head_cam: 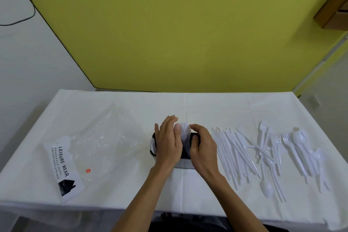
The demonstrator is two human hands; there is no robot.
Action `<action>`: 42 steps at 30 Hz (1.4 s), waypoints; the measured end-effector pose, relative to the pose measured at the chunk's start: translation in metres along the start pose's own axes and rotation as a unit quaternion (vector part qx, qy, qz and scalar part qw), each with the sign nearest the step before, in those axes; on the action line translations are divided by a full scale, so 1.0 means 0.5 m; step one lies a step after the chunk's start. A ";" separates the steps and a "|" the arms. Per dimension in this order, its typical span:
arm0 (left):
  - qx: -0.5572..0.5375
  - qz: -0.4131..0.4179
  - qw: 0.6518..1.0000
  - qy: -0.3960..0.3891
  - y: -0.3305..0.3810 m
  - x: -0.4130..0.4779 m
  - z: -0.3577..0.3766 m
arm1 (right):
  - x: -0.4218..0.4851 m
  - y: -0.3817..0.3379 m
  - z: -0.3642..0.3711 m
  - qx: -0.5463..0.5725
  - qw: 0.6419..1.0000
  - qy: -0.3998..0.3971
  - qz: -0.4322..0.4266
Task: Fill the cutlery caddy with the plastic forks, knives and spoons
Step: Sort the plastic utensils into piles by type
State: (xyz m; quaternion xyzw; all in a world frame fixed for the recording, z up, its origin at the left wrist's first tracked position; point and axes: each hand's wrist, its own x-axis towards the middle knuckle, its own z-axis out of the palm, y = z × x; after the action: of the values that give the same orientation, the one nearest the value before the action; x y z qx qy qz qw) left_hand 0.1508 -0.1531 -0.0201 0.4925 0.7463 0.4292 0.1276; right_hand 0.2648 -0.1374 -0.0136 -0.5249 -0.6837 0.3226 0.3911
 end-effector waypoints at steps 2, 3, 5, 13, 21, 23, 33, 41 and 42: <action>0.006 0.001 1.000 -0.020 -0.001 0.003 -0.002 | 0.002 0.002 0.001 0.002 1.000 -0.001 0.000; 0.011 0.002 1.000 -0.026 -0.002 0.005 -0.003 | 0.004 0.003 0.000 0.005 1.000 -0.004 -0.001; 0.020 0.005 0.999 -0.024 0.005 0.007 -0.005 | 0.005 0.006 -0.005 0.011 1.000 -0.010 0.002; -0.014 0.090 0.996 0.005 0.110 0.031 0.032 | 0.016 0.024 -0.049 0.028 0.999 0.021 0.025; -0.074 0.103 0.987 -0.101 0.186 0.008 0.145 | 0.027 0.162 -0.159 -0.051 0.990 0.085 0.101; -0.066 0.094 0.981 -0.154 0.200 -0.004 0.184 | 0.025 0.218 -0.202 -0.099 0.982 0.077 0.139; 0.071 0.140 0.916 -0.369 0.193 -0.071 0.371 | 0.033 0.368 -0.319 -0.202 0.927 0.102 0.299; 0.199 0.218 0.852 -0.431 0.126 -0.072 0.413 | 0.072 0.394 -0.366 -0.213 0.911 0.006 0.354; 0.185 0.208 0.864 -0.419 0.123 -0.065 0.410 | 0.076 0.391 -0.374 -0.226 0.908 -0.005 0.353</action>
State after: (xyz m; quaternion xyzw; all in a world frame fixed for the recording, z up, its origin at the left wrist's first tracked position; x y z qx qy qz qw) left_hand 0.3307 -0.0660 -0.1033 0.7843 0.5684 0.0529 0.2429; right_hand 0.5135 -0.0476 -0.0818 -0.8047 -0.5105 0.2790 0.1184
